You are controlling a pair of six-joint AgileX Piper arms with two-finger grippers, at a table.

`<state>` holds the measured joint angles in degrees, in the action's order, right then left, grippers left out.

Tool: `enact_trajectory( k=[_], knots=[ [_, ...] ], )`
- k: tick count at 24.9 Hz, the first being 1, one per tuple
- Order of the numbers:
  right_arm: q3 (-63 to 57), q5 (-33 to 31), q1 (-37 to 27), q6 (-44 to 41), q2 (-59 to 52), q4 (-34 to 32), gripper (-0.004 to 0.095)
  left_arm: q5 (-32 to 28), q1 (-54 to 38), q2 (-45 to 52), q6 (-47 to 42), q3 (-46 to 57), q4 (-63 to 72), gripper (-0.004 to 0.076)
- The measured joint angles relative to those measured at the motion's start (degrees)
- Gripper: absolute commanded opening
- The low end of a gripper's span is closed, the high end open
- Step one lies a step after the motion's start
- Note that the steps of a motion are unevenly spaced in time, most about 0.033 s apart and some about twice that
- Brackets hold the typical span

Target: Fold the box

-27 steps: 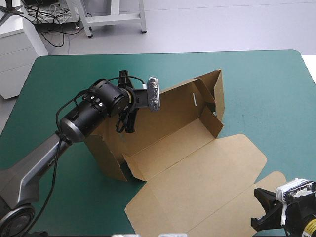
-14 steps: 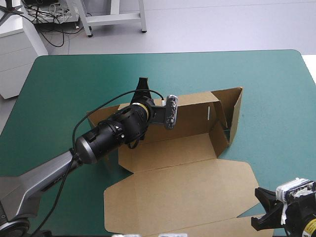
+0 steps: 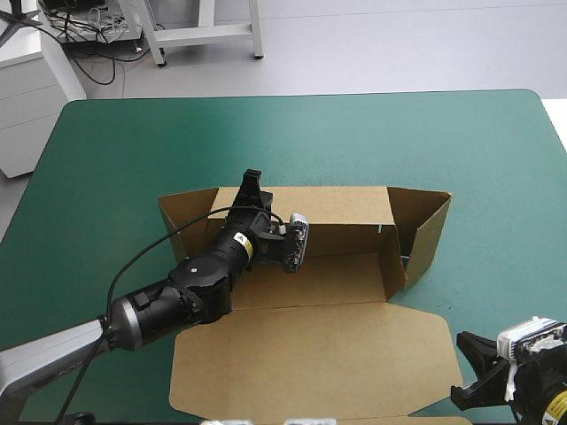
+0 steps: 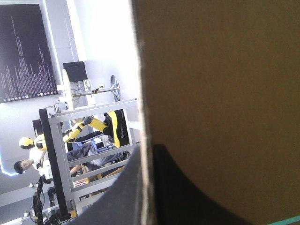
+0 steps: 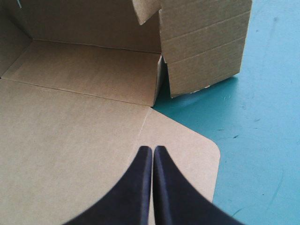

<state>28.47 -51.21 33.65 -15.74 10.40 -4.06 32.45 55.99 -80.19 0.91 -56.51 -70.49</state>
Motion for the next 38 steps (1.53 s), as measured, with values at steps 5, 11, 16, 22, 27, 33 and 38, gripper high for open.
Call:
enact_trajectory(
  k=[5,11,16,22,27,33,38],
  knots=[
    [0.0,0.0,0.0,0.1,0.0,-0.9,0.0042,0.0,0.1,0.0,-2.4,0.4,-1.3,-0.0010],
    [0.0,-0.7,0.0,8.6,0.0,6.1,0.0589,0.1,0.2,0.0,-3.2,0.4,-0.6,-0.0010],
    [0.0,1.4,0.0,10.4,0.0,6.2,0.0574,0.1,0.2,0.0,-3.3,0.4,-0.6,-0.0010],
    [0.0,8.8,0.0,11.1,0.0,5.7,0.0493,0.0,0.2,0.1,-3.3,0.4,0.3,-0.0010],
    [0.9,8.9,0.0,8.1,1.4,1.3,0.0469,-0.1,0.2,0.4,-3.3,0.3,2.0,-0.0010],
    [9.2,1.7,0.0,5.3,12.3,-4.6,0.0469,-0.1,0.2,0.4,-3.3,0.3,2.4,-0.0010],
    [23.0,0.8,0.0,0.6,25.7,-10.7,0.0469,-0.1,0.2,0.5,-3.1,0.1,3.2,-0.0010]
  ],
)
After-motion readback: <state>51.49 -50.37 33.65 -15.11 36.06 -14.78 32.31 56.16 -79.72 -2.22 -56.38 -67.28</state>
